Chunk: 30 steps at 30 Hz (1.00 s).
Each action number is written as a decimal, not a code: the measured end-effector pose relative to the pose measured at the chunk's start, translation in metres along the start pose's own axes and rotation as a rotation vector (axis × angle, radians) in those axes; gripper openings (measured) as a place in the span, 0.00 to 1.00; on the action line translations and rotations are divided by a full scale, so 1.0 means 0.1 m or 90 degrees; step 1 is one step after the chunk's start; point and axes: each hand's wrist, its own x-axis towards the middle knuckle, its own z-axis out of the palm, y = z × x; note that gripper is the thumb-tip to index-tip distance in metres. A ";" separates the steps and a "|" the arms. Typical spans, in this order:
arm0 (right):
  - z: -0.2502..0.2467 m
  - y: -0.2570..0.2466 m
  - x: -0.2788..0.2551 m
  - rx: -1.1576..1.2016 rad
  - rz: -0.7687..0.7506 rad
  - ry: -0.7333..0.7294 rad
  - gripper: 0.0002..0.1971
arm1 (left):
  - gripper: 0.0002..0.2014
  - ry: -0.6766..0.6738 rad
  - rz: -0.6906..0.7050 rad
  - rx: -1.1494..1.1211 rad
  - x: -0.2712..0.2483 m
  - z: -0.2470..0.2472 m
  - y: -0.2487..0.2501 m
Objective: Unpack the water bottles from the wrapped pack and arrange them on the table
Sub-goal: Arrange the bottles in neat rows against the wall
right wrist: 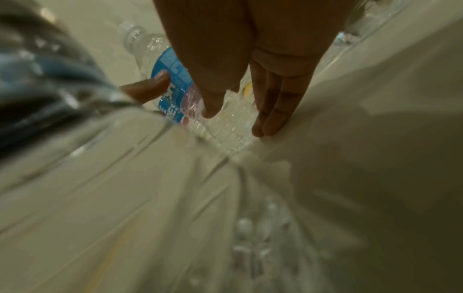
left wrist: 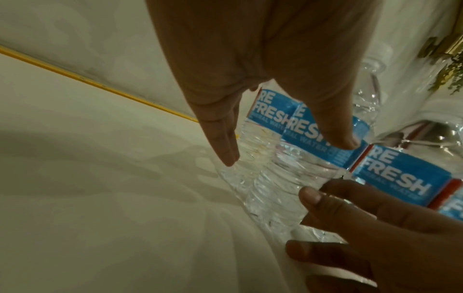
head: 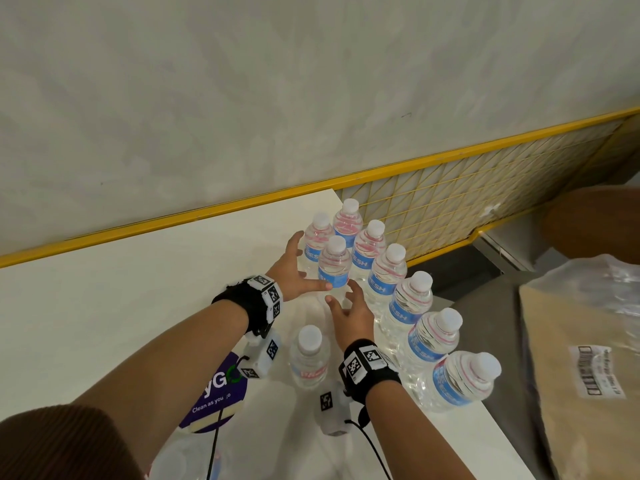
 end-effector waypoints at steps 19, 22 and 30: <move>-0.30 -0.06 -0.29 -0.042 -0.002 -0.052 0.30 | 0.54 -0.014 -0.086 0.185 -0.16 -0.02 0.25; -0.43 -0.07 -0.45 -0.066 -0.029 -0.062 0.22 | 0.48 -0.092 -0.120 0.313 -0.34 -0.13 0.33; -0.59 -0.19 -0.84 -0.042 -0.036 -0.070 0.15 | 0.34 0.032 0.086 0.238 -0.54 -0.06 0.48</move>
